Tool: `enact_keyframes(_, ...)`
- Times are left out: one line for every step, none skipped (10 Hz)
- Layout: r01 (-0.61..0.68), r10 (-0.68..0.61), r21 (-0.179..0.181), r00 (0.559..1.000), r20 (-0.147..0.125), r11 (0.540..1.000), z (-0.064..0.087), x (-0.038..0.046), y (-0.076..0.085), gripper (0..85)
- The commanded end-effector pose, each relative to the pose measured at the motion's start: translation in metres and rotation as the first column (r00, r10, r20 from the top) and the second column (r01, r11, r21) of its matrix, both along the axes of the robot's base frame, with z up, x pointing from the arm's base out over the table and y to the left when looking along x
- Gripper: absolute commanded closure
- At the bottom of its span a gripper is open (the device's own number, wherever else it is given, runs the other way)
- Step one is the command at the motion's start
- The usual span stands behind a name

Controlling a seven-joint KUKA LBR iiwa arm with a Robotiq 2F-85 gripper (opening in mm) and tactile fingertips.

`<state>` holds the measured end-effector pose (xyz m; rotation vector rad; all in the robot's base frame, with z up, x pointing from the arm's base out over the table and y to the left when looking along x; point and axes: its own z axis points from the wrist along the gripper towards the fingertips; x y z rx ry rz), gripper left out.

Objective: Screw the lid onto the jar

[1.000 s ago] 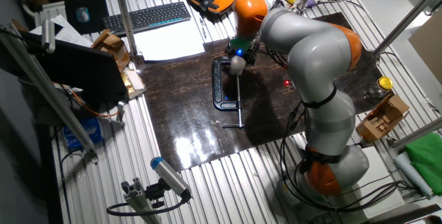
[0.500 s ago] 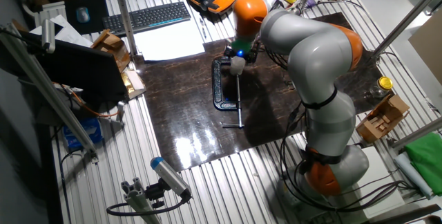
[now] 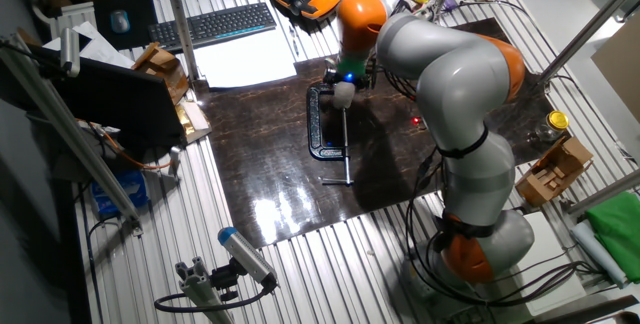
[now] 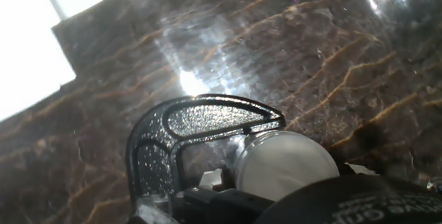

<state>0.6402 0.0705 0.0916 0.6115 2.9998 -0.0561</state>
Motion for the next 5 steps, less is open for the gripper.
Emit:
enact_keyframes(-0.269,0.269,-0.001,0.963,0.001,0.963,-0.0001,-0.0001,0.0001,0.0)
enact_keyframes(-0.282,0.282,-0.001,0.959,0.001,0.959,-0.0003,0.0000,0.0001,0.0)
enact_keyframes(-0.289,0.289,-0.003,0.957,0.000,0.957,-0.0006,-0.0002,0.0005,0.0)
enact_keyframes(-0.297,0.297,-0.005,0.955,0.000,0.955,-0.0005,-0.0004,0.0002,0.0)
enact_keyframes(-0.300,0.300,-0.007,0.954,0.001,0.954,-0.0005,-0.0006,-0.0004,0.0)
